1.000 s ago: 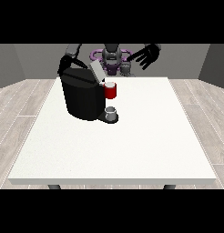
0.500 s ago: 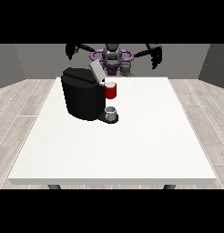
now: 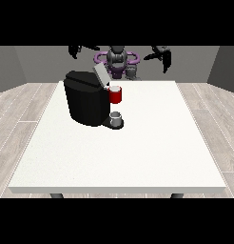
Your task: Insert the coffee pod into the coffee machine and close the lid
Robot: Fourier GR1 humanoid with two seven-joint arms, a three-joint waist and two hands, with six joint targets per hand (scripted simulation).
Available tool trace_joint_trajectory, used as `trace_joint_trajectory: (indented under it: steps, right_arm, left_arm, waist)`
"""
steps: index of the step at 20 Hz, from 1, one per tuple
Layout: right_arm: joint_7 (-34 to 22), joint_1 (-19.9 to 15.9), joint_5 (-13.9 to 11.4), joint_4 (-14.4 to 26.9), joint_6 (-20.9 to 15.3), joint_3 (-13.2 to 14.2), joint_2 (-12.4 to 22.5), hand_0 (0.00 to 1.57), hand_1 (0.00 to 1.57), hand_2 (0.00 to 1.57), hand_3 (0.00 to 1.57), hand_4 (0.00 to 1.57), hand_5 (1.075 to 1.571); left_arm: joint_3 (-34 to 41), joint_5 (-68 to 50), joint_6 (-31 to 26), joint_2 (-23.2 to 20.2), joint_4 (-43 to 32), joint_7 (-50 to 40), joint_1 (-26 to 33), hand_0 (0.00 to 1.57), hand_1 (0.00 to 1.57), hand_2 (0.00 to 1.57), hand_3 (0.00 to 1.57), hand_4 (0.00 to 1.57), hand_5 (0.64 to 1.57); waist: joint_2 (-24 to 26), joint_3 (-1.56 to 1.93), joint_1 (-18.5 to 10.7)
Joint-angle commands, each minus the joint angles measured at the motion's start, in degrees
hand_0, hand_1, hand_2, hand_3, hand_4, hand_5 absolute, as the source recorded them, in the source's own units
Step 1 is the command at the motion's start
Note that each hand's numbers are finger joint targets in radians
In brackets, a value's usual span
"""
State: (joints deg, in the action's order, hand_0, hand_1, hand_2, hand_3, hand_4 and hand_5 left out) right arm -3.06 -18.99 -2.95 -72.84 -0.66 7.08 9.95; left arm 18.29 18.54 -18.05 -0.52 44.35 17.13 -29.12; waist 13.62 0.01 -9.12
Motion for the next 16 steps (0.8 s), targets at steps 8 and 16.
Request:
trace_joint_trajectory:
  steps: [8, 16]
  right_arm:
    - [-4.0, -8.6, 7.5, 9.8, 1.7, 7.3, 2.2, 0.00, 0.00, 0.00, 0.00, 0.10, 1.571]
    - [-2.2, -10.3, 5.1, 11.9, 0.3, 2.8, -1.0, 0.00, 0.00, 0.00, 0.00, 0.00, 1.571]
  left_arm:
    - [-9.5, -8.3, 1.2, 0.5, 14.3, -7.2, 5.8, 0.00, 0.00, 0.00, 0.00, 0.38, 1.571]
    - [-11.8, -9.7, 3.3, 0.4, 26.1, -10.9, 12.5, 0.00, 0.00, 0.00, 0.00, 0.26, 1.571]
  waist:
    - [-3.6, 0.02, -4.5]
    - [-7.4, 0.00, -1.9]
